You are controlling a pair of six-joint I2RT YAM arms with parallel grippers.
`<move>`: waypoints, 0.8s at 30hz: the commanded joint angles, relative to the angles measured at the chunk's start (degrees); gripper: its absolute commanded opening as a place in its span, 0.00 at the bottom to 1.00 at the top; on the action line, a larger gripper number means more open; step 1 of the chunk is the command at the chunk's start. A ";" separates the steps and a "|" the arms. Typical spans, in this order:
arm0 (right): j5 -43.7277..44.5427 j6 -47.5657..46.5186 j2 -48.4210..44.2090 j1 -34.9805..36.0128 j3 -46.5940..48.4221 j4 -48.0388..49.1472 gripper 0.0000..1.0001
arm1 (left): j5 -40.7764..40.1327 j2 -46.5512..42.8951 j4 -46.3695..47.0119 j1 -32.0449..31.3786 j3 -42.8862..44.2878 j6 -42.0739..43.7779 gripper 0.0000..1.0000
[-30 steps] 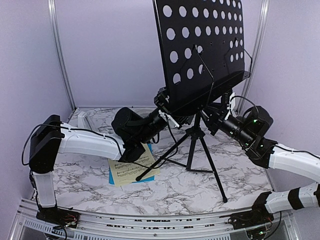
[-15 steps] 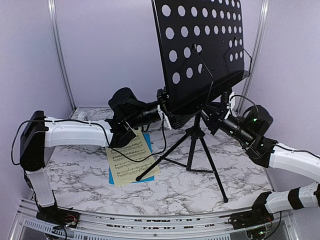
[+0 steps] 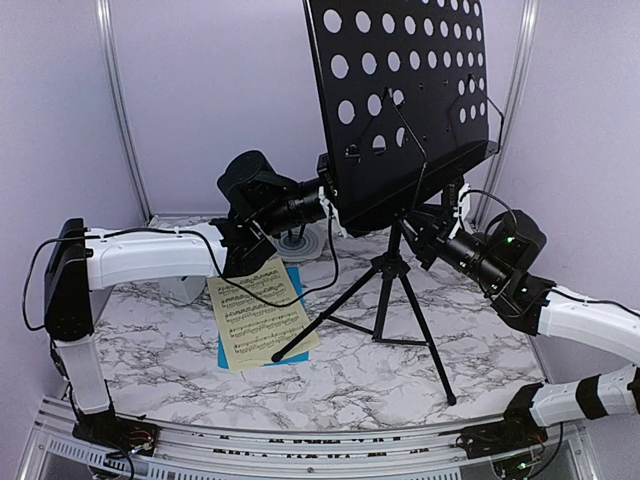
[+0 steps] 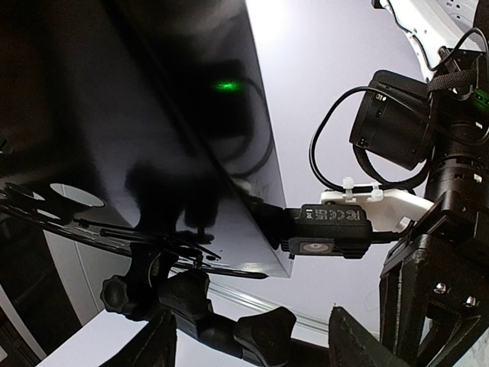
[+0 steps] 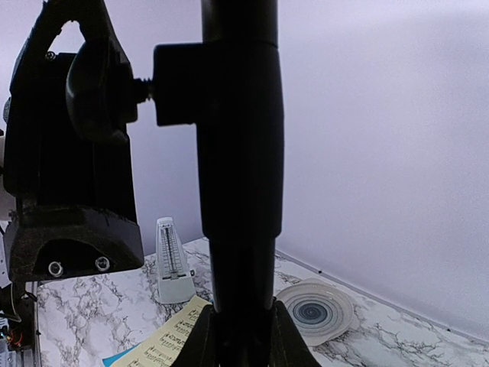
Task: Pack up the instrument practice props
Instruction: Unscrew the knob on the music stand from the music stand.
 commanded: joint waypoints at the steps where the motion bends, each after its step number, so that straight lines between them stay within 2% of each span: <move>1: -0.37 0.02 -1.15 0.26 3.84 3.88 0.12 | 1.83 1.23 -4.03 0.46 2.43 0.95 0.65; 10: -0.38 0.07 -1.31 0.26 3.67 4.08 0.12 | 2.40 2.46 -7.37 0.41 4.97 1.86 0.55; 19: -0.39 0.13 -1.32 0.26 3.58 4.19 0.12 | 1.28 3.93 -6.38 0.43 6.69 1.71 0.45; 24: -0.30 0.20 -1.24 0.26 3.65 4.19 0.12 | 0.87 4.06 -6.34 0.32 6.71 2.01 0.31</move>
